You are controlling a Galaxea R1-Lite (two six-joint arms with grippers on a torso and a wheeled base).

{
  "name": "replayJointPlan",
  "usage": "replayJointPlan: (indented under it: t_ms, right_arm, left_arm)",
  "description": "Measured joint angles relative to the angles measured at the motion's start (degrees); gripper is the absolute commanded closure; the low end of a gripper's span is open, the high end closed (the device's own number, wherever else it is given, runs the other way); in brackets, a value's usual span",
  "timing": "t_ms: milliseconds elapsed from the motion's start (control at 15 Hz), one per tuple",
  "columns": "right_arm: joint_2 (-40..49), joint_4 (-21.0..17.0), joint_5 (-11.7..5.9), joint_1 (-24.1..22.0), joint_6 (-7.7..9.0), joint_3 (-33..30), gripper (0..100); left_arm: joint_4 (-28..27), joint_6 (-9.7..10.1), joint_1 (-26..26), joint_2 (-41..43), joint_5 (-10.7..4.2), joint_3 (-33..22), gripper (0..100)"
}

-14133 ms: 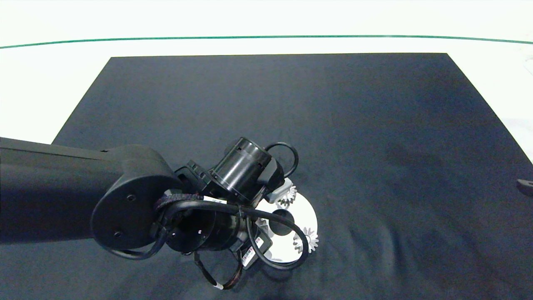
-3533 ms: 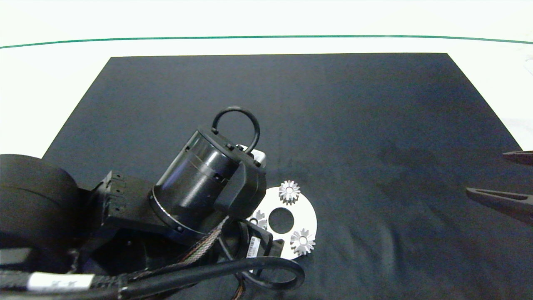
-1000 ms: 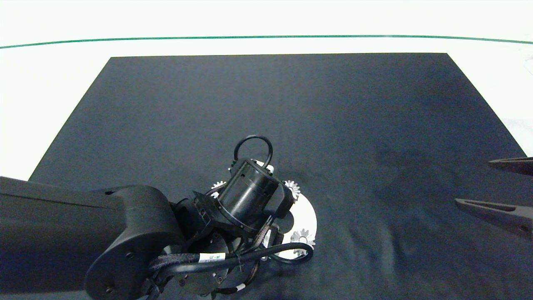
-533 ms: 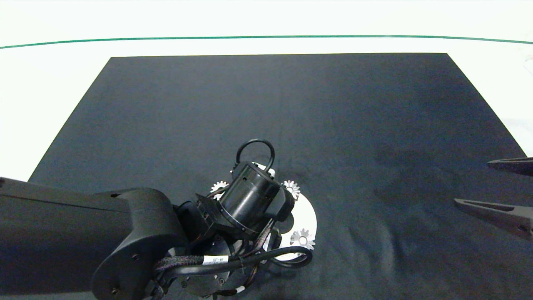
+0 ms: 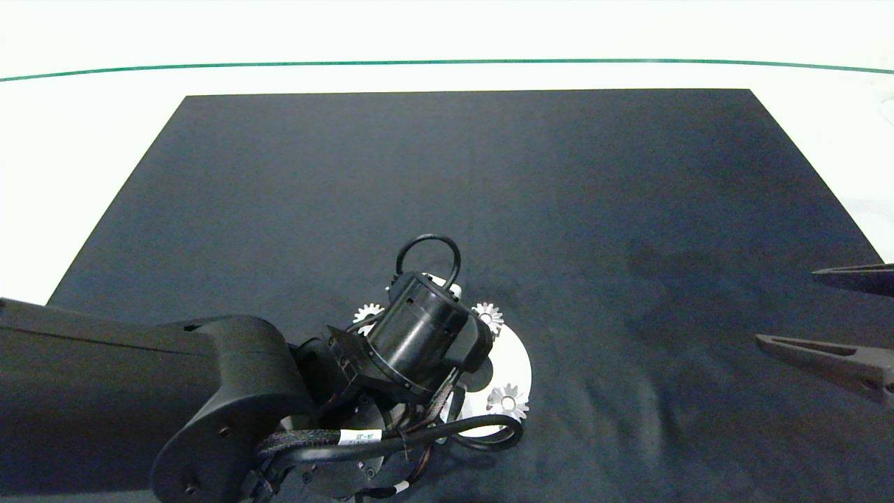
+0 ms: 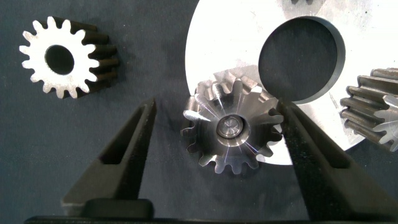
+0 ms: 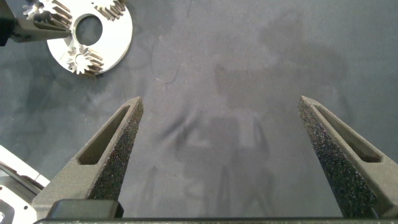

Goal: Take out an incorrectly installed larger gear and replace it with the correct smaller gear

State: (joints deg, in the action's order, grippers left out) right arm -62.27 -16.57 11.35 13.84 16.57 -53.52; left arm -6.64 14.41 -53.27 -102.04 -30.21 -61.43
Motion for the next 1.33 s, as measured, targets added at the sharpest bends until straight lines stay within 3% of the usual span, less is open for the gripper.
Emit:
replayJointPlan:
  t_ms: [867,1333]
  right_arm:
    - [-0.16,0.04,-0.02,0.62,-0.06,0.16,0]
    - [-0.18,0.04,-0.06,1.38,-0.09,0.4,0]
  left_arm:
    - [-0.02,-0.09,0.0,0.22,0.02,0.1,53]
    - [-0.22,-0.57,-0.17,1.76,-0.02,0.51,54]
